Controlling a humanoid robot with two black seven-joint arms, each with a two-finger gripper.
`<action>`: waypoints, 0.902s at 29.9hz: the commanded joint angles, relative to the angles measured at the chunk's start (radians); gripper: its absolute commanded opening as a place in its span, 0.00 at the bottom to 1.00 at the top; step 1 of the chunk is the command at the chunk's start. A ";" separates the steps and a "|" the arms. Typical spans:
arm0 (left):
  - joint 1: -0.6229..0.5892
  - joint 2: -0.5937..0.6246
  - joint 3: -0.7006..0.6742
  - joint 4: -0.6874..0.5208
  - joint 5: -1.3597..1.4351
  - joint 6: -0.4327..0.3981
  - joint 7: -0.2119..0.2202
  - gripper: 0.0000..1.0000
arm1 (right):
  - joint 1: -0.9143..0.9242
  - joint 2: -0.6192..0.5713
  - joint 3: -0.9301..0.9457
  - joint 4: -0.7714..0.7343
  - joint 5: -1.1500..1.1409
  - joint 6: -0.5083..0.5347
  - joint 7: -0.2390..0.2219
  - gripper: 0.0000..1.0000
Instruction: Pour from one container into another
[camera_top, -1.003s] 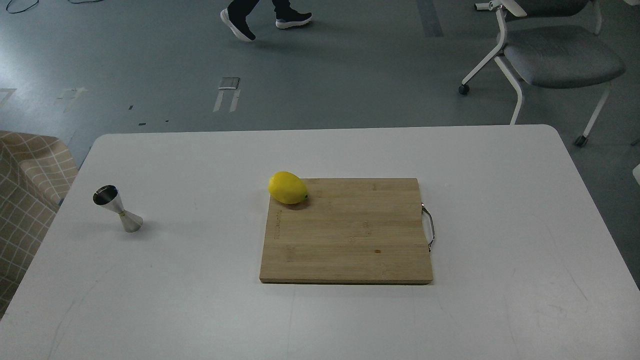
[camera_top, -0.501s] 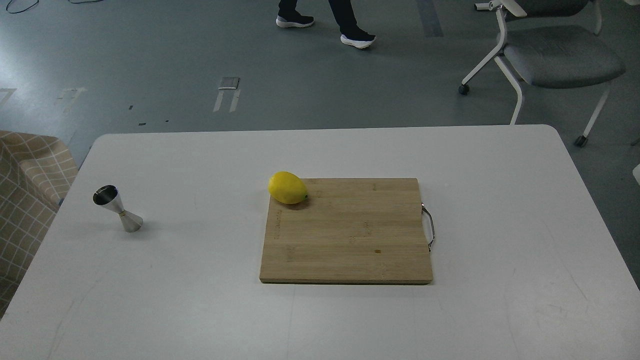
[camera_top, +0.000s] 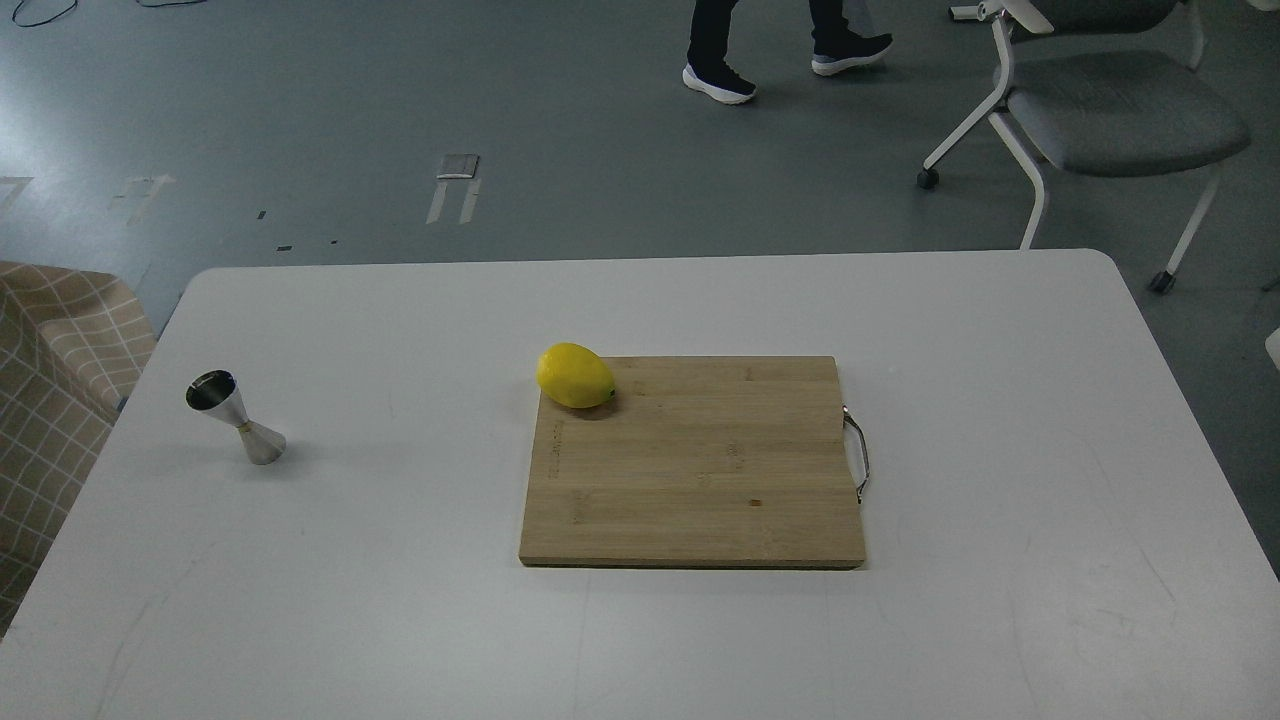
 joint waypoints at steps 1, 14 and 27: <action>0.000 0.000 0.000 0.000 0.000 0.000 0.000 0.99 | 0.000 0.000 0.000 0.000 0.000 0.000 0.000 1.00; 0.000 0.000 0.000 0.000 0.000 0.000 0.000 0.99 | 0.000 0.000 0.001 0.000 0.000 0.000 0.000 1.00; 0.000 0.000 0.000 0.000 0.000 0.000 0.000 0.99 | 0.000 0.000 0.001 0.000 0.000 0.000 0.000 1.00</action>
